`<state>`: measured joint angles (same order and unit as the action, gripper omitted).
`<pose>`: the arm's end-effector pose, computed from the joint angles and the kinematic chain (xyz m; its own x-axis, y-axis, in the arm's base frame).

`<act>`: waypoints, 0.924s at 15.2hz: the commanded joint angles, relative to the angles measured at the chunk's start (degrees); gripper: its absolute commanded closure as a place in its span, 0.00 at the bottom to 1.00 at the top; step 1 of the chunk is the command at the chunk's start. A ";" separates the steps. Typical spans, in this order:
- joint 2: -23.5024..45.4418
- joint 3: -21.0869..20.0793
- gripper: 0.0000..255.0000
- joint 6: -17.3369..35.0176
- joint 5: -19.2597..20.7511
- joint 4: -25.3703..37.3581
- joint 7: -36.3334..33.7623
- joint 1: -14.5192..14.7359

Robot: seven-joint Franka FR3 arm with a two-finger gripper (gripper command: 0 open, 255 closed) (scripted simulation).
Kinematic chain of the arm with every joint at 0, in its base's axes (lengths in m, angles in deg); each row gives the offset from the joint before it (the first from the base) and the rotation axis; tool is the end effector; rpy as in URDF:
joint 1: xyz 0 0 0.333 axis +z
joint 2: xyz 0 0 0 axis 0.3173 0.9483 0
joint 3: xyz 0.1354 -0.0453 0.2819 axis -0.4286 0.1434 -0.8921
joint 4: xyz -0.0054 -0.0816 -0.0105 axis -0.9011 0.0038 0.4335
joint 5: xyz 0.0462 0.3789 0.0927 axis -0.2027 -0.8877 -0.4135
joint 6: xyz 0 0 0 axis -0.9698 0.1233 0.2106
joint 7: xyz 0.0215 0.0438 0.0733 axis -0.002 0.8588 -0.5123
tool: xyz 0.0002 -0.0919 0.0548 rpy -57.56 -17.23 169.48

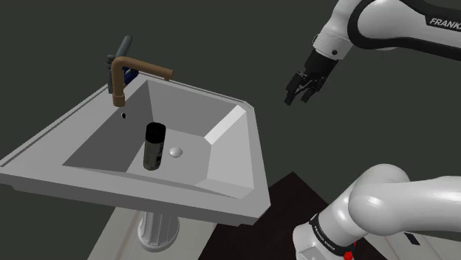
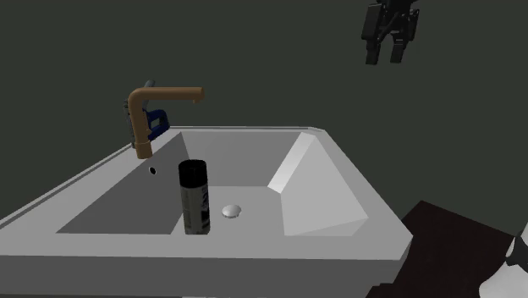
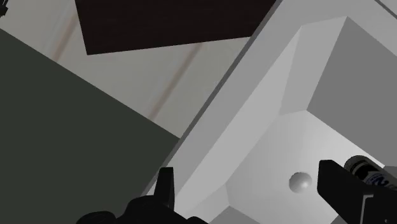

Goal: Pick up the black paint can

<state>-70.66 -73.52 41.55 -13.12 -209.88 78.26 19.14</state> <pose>0.3242 -0.0001 0.5628 0.9949 -0.0855 0.0537 -0.0870 -0.9958 0.0274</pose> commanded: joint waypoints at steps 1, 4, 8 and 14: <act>0.00 0.00 0.00 0.00 0.00 0.00 0.00 0.00; 4.46 -2.01 0.00 4.02 -1.61 0.10 -1.91 1.28; 11.06 -4.62 0.00 9.16 -3.38 1.19 -4.32 2.87; 22.00 -8.40 0.00 16.02 -4.98 4.85 -7.81 4.84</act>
<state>-50.69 -81.29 56.21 -17.89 -205.67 71.03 23.68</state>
